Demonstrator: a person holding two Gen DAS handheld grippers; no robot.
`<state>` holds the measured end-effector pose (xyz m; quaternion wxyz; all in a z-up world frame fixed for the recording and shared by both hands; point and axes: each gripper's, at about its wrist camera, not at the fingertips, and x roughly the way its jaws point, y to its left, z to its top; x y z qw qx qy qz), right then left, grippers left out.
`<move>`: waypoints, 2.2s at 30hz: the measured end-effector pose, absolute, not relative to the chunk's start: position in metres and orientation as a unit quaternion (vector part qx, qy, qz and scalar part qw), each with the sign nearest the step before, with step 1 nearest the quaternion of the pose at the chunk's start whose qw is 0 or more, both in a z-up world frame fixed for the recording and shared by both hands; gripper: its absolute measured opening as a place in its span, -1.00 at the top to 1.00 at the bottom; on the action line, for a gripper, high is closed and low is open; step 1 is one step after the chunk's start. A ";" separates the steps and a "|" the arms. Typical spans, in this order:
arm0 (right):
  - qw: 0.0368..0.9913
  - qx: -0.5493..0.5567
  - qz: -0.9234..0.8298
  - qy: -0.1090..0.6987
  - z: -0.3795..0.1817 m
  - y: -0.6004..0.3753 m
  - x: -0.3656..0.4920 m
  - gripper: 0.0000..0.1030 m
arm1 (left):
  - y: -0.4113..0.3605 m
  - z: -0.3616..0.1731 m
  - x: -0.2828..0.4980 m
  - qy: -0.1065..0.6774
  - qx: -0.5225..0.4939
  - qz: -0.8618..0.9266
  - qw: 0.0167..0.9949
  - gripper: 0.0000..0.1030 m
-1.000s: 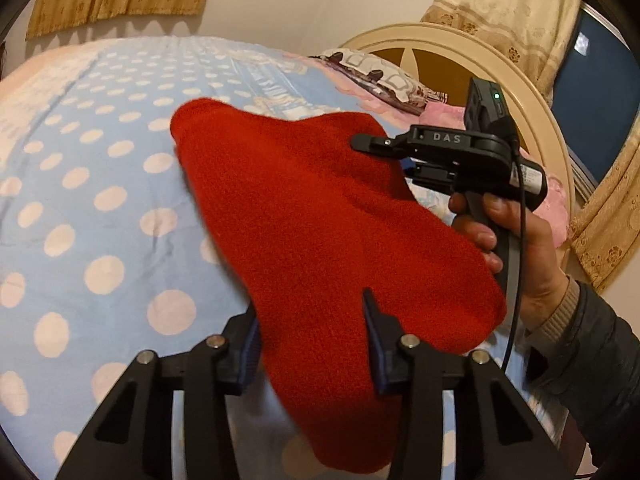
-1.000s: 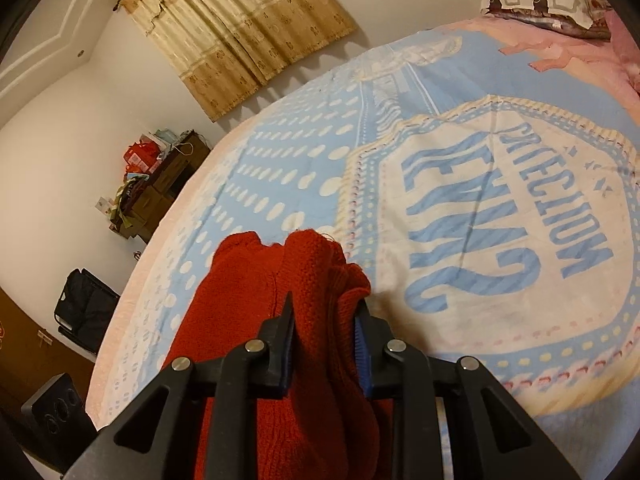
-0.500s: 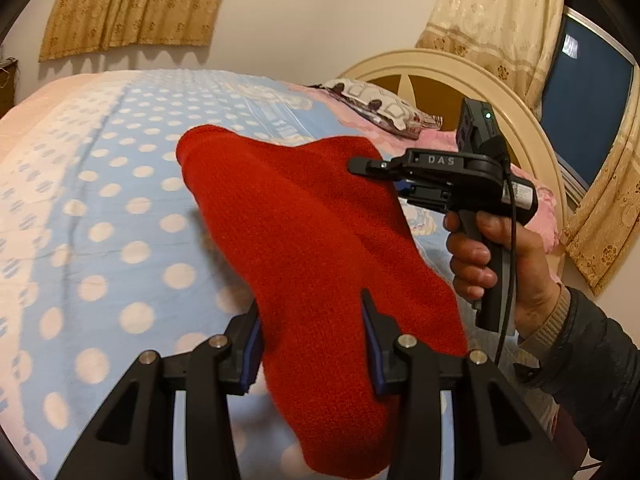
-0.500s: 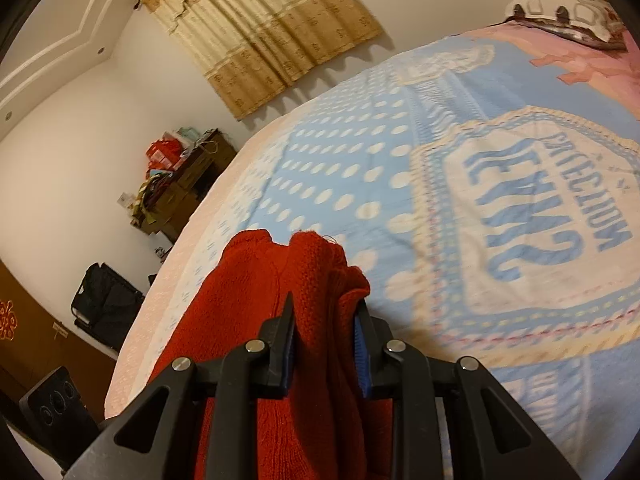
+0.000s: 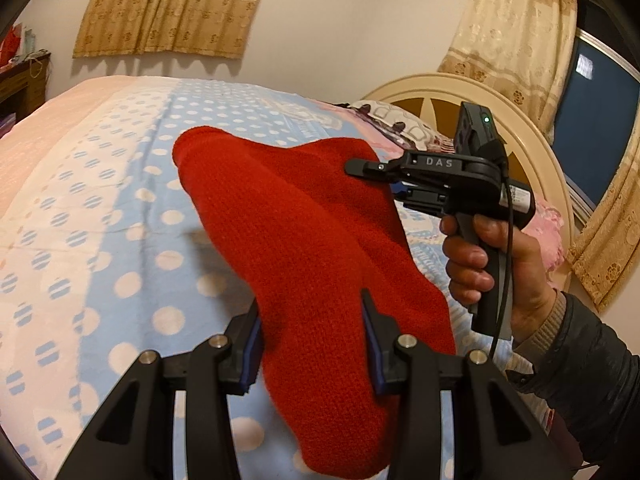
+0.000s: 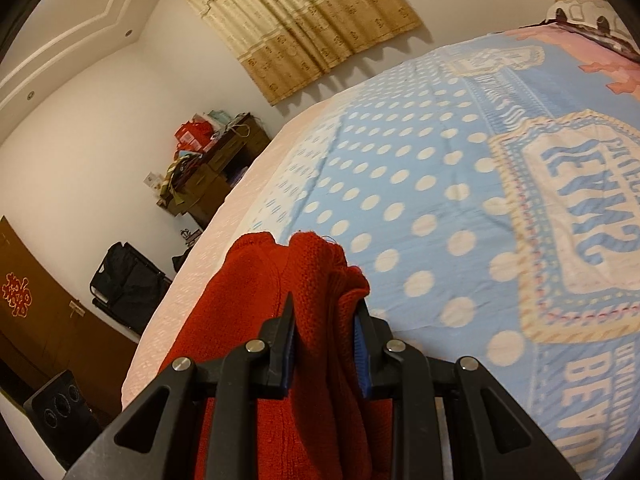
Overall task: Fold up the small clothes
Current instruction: 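Drag the held sweater stack across the bed cover with the right tool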
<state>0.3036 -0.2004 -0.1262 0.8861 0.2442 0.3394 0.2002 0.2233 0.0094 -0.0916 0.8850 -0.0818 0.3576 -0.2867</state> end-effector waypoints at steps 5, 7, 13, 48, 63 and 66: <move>0.882 0.238 0.219 0.344 -0.125 -0.175 0.301 0.52 | 0.024 -0.090 0.211 0.355 -0.090 -0.276 0.889 0.16; 0.879 0.238 0.225 0.346 -0.126 -0.165 0.300 0.52 | 0.030 -0.089 0.206 0.354 -0.094 -0.272 0.890 0.16; 0.872 0.223 0.245 0.361 -0.131 -0.128 0.295 0.52 | 0.050 -0.093 0.191 0.357 -0.105 -0.256 0.892 0.16; 0.839 0.190 0.329 0.390 -0.146 0.009 0.295 0.52 | 0.128 -0.115 0.151 0.364 -0.150 -0.177 0.902 0.16; 0.827 0.173 0.351 0.405 -0.152 0.050 0.294 0.53 | 0.152 -0.122 0.136 0.368 -0.165 -0.159 0.901 0.16; 0.824 0.169 0.357 0.407 -0.151 0.060 0.295 0.53 | 0.158 -0.124 0.133 0.369 -0.169 -0.152 0.901 0.16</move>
